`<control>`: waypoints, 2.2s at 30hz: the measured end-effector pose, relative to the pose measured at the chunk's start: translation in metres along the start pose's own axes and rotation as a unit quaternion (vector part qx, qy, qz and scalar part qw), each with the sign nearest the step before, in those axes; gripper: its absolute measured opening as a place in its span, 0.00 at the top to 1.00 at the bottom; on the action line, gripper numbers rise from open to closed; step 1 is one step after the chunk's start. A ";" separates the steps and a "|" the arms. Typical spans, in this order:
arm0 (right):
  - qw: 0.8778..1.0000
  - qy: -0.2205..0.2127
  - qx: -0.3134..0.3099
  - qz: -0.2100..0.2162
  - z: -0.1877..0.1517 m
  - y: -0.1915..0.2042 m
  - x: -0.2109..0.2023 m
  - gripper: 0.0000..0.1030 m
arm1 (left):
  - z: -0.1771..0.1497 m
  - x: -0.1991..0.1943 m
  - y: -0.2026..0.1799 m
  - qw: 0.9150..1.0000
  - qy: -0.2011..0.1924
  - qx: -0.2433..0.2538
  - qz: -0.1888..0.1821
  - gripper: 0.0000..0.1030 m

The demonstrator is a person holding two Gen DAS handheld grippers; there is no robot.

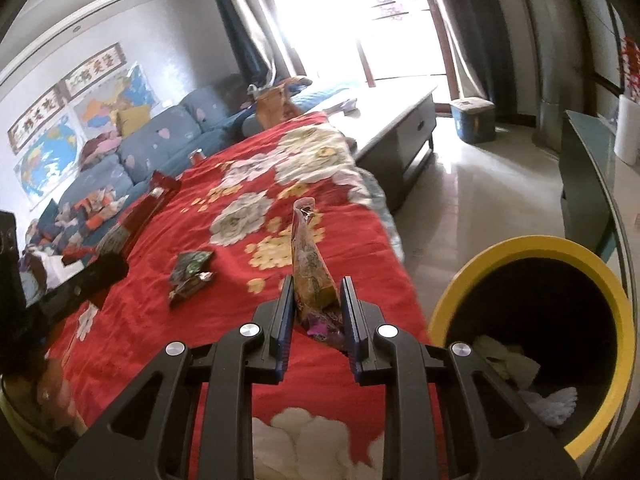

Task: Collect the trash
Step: 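Carry the red-white and orange wrappers to the yellow bin and release both, then return both open tools from the bin to the dark green wrapper on the bedspread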

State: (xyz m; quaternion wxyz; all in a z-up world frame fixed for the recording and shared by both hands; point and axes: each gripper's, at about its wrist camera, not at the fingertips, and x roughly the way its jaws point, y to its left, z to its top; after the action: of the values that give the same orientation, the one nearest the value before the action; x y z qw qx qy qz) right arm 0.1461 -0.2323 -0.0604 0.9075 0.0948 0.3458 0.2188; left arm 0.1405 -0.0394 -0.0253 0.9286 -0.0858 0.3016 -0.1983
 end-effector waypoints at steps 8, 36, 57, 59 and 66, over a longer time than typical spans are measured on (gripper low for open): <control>0.999 -0.014 0.025 -0.023 0.001 -0.028 -0.011 0.79 | -0.008 0.013 -0.027 0.999 0.017 0.025 -0.018 0.96; 0.986 -0.028 0.135 -0.099 -0.019 -0.137 -0.042 0.79 | -0.031 0.084 -0.116 0.986 0.095 0.116 -0.069 0.96; 0.971 -0.044 0.195 -0.134 -0.029 -0.187 -0.060 0.53 | -0.035 0.144 -0.140 0.980 0.130 0.134 -0.061 0.40; 0.970 -0.047 0.197 -0.135 -0.029 -0.189 -0.061 0.50 | -0.032 0.139 -0.133 0.984 0.120 0.119 -0.061 0.29; 0.971 -0.053 0.189 -0.134 -0.027 -0.180 -0.062 0.43 | -0.020 0.123 -0.119 0.991 0.090 0.086 -0.051 0.13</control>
State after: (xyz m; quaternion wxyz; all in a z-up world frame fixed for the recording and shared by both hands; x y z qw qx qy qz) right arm 0.1464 -0.4197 -0.1019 0.9113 0.2285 0.3418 0.0203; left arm 0.1822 -0.1993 -0.0726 0.8903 -0.0021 0.3612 -0.2773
